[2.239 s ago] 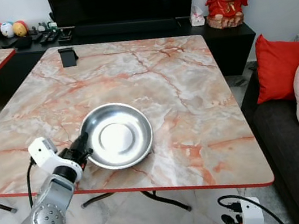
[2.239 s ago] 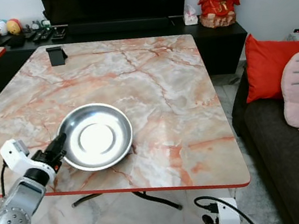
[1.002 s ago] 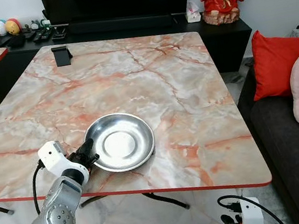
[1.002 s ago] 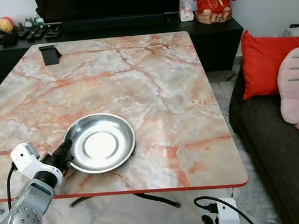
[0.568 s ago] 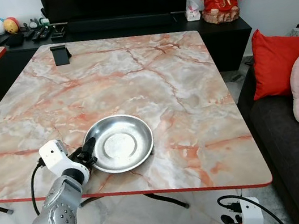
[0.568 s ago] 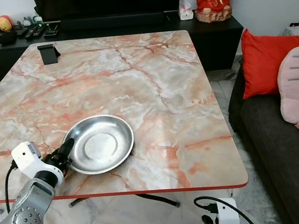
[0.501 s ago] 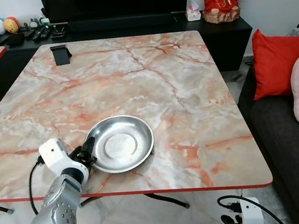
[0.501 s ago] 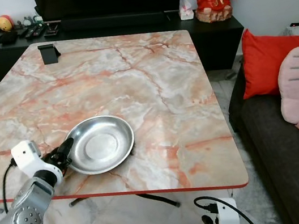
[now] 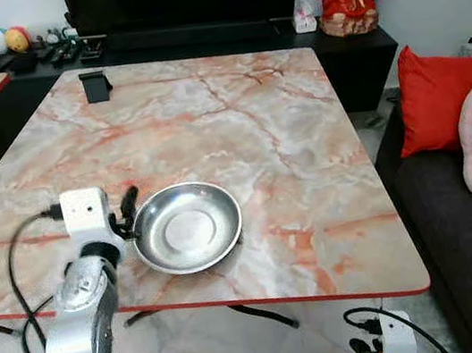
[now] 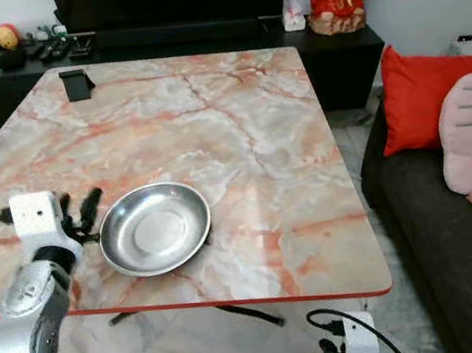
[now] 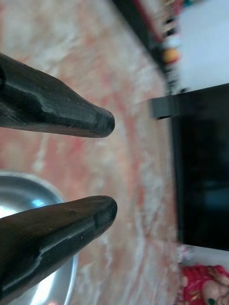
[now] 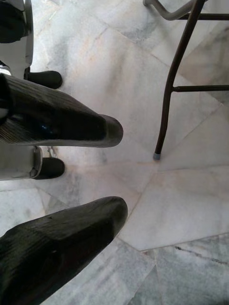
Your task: Setting the table
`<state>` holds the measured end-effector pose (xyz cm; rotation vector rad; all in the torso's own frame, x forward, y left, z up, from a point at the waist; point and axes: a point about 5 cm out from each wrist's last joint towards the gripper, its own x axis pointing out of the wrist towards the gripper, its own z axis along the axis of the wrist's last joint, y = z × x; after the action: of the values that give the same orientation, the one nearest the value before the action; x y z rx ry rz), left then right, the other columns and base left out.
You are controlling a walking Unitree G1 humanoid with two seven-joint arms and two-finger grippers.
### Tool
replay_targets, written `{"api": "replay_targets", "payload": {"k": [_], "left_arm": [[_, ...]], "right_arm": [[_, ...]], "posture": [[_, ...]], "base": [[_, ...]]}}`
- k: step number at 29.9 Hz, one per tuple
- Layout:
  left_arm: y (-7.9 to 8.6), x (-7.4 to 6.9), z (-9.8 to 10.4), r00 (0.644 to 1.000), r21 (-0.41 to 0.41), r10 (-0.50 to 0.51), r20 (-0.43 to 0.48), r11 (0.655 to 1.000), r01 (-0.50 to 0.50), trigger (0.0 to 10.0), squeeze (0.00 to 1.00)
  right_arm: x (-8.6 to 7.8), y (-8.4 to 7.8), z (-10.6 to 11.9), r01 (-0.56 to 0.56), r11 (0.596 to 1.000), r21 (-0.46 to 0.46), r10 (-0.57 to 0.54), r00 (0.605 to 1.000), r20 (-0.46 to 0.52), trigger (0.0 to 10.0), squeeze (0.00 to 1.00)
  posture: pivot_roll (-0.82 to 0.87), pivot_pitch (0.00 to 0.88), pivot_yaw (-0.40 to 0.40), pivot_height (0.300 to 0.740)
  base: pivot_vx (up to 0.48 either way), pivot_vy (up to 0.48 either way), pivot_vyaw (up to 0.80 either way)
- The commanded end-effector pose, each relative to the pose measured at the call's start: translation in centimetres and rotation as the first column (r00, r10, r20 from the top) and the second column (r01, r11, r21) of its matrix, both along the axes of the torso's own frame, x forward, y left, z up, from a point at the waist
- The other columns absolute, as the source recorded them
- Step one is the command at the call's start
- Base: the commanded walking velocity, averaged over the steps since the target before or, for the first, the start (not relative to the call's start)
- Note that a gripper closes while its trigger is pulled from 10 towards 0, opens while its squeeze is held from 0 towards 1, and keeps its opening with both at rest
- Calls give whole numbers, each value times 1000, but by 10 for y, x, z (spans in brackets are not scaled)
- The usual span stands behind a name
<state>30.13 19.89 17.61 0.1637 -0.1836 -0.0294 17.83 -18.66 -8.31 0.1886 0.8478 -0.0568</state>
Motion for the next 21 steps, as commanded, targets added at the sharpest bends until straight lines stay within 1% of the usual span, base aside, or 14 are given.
{"api": "replay_targets", "payload": {"k": [1,2,4,5,6,10,14,20,21], "left_arm": [[-9,-4,1,999,34,-44,32,999,42,10000,0],[-14,-5,-3,996,46,-81,25,996,80,10000,0],[-20,-6,-7,992,60,-126,12,990,125,10000,0],[-27,-8,-13,987,60,-164,4,985,163,10000,0],[-30,-9,-15,985,62,-173,1,983,172,10000,0],[-33,-10,-22,984,56,-179,-6,982,179,10000,0],[-41,-13,-32,982,61,-190,-7,980,190,10000,0],[-44,-13,-33,980,51,-199,2,979,199,10000,0],[-46,-13,-32,978,54,-210,14,976,209,10000,0]], "right_arm": [[0,-3,0,20,1000,-16,-20,1000,8,10000,0],[0,-3,1,23,1000,-21,-23,1000,9,10000,0],[0,-3,1,26,999,-28,-26,1000,10,10000,0],[0,-3,1,31,999,-31,-30,999,13,10000,0],[0,-3,1,33,999,-31,-32,999,14,10000,0],[-1,-3,1,33,999,-32,-32,999,16,10000,0],[-1,-5,1,45,997,-55,-44,999,18,10000,0],[-2,-5,0,41,997,-68,-40,999,15,10000,0],[-3,-5,-1,42,996,-78,-41,999,8,10000,0]], "posture": [[56,0,-37,740],[52,0,-39,740],[49,0,-39,740],[44,0,-39,740],[44,0,-39,740],[37,0,-37,740],[22,0,-41,740],[14,0,-39,740],[14,0,-39,740]], "base": [[0,0,0],[0,0,0],[0,0,0],[0,0,0],[0,0,0],[0,0,0],[0,0,0],[0,0,0],[0,0,0]]}}
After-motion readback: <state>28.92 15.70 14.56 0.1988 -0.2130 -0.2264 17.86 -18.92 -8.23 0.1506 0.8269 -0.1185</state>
